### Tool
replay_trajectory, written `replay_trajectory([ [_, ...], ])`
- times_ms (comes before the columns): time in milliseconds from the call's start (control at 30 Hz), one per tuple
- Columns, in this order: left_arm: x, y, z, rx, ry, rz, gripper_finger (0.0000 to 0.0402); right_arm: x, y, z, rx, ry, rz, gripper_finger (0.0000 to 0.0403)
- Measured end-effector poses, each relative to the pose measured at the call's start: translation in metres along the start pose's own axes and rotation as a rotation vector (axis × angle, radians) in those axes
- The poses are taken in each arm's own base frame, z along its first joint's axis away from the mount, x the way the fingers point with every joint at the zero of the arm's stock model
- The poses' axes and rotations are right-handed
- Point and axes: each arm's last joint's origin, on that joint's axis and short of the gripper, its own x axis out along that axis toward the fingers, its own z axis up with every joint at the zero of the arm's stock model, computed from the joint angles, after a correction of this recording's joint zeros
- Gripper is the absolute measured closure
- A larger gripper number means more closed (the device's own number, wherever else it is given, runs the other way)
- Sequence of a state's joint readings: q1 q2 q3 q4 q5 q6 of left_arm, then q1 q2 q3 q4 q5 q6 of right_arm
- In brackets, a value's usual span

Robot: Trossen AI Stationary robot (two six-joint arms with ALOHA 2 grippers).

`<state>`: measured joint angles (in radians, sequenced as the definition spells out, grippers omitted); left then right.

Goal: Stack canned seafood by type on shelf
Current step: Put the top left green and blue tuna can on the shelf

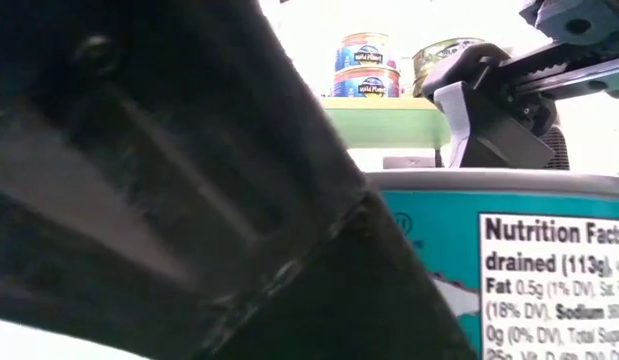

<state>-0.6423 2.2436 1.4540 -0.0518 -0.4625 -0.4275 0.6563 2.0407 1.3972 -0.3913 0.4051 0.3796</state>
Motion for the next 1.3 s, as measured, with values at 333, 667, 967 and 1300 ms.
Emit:
replay_trajectory([
  [333,0.001,0.002,0.002,-0.101,-0.019,0.029,0.0013,0.002,-0.005,0.002,0.013,0.008,0.010,0.0039],
  [667,-0.028,-0.006,0.019,-0.162,0.030,0.153,0.0037,-0.031,-0.003,0.024,-0.073,0.072,-0.036,0.0039],
  [967,-0.098,-0.005,0.048,-0.175,0.047,0.216,0.0037,-0.115,-0.014,0.075,-0.077,-0.002,-0.065,0.0039],
  [1300,-0.185,0.039,0.076,-0.410,-0.118,0.420,0.0037,-0.206,-0.063,0.133,0.025,-0.270,-0.081,0.0039],
])
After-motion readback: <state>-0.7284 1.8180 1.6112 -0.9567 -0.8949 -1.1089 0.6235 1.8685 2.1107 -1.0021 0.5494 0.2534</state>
